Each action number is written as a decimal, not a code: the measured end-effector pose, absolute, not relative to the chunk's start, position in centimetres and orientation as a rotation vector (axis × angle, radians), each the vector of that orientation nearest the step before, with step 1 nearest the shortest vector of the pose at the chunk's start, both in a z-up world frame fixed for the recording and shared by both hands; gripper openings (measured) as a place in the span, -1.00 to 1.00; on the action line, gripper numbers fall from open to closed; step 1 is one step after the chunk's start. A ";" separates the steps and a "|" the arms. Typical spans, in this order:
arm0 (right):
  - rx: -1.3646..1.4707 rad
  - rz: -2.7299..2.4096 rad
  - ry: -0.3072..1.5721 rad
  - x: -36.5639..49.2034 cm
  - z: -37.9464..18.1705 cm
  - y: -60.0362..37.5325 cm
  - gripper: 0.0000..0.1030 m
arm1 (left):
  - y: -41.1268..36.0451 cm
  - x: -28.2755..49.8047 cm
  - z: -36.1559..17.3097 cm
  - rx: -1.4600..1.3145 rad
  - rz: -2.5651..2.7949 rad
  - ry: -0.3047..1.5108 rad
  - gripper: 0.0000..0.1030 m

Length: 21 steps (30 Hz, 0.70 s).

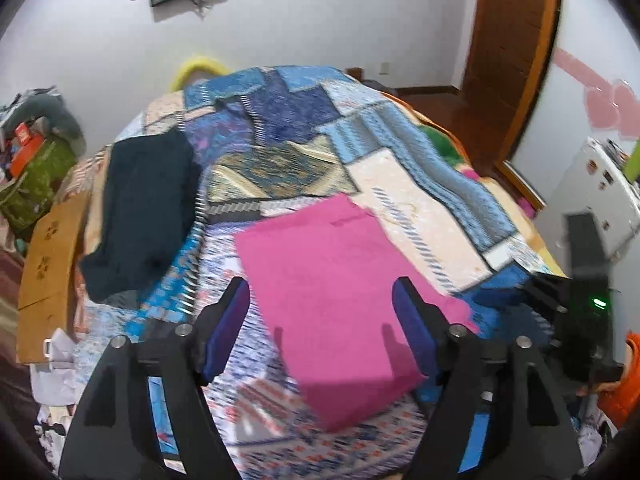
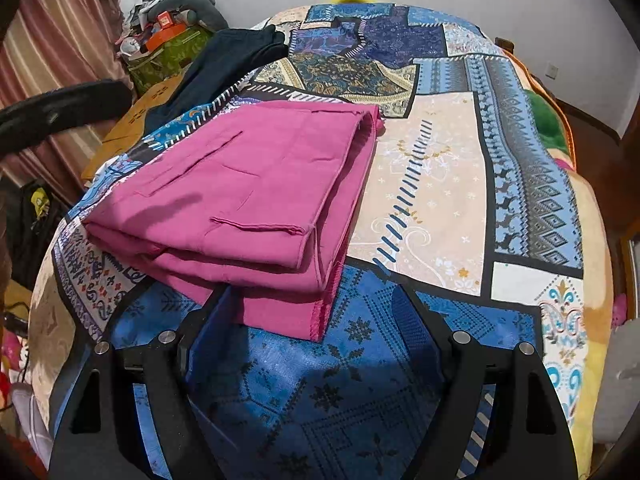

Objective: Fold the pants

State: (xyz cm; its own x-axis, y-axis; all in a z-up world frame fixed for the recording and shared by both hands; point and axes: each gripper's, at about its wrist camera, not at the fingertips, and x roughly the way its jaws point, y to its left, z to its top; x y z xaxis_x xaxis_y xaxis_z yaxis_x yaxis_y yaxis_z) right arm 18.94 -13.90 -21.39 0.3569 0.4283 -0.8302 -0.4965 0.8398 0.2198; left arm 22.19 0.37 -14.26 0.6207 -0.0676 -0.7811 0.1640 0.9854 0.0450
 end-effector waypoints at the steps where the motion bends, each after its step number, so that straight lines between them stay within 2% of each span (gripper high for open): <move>1: -0.070 0.603 1.042 18.9 -21.1 -14.0 0.50 | 0.8 22.6 -14.2 0.117 -0.124 0.892 0.52; 2: -0.062 0.607 1.035 18.8 -20.8 -14.1 0.50 | 1.6 23.2 -14.2 0.116 -0.113 0.895 0.58; 5: -0.037 0.606 1.015 18.6 -20.1 -14.6 0.50 | 3.5 25.4 -14.6 0.099 -0.099 0.920 0.63; 12: -0.014 0.583 0.955 19.0 -18.4 -15.2 0.50 | 6.8 32.2 -18.1 0.032 -0.109 1.070 0.63; 21: 0.003 0.554 0.938 20.9 -18.3 -15.3 0.50 | 5.6 39.6 -24.6 0.145 -0.075 1.207 0.63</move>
